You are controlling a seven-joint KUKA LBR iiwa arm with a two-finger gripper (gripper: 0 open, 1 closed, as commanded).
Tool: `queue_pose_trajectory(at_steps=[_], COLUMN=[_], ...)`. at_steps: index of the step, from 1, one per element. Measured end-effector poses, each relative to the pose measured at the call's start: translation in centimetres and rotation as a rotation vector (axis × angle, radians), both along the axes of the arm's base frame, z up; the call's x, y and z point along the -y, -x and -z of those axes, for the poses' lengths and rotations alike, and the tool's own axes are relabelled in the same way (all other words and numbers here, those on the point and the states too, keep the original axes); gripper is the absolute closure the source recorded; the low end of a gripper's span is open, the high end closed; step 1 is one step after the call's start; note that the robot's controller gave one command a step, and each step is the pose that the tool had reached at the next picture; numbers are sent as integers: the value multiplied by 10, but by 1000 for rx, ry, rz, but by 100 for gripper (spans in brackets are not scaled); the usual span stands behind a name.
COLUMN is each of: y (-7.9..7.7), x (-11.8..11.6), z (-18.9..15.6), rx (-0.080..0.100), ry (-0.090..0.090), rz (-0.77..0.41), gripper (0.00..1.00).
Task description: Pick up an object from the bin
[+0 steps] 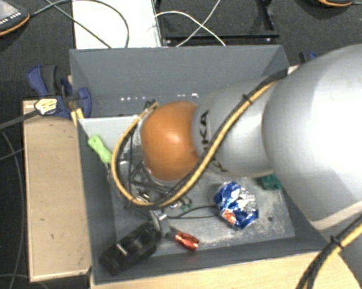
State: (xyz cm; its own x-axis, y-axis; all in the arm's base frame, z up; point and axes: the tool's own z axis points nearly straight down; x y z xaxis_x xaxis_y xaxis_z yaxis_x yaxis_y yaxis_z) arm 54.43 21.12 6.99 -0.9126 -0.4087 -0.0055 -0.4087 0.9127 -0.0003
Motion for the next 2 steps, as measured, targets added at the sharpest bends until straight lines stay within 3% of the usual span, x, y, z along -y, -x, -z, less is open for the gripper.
queue_pose_trajectory(at_steps=[1, 2], y=[1, -1], x=[-5, -10], z=[-110, -202], rx=[-6, 2], ry=[0, -4], rz=[24, 43], gripper=[0, 0])
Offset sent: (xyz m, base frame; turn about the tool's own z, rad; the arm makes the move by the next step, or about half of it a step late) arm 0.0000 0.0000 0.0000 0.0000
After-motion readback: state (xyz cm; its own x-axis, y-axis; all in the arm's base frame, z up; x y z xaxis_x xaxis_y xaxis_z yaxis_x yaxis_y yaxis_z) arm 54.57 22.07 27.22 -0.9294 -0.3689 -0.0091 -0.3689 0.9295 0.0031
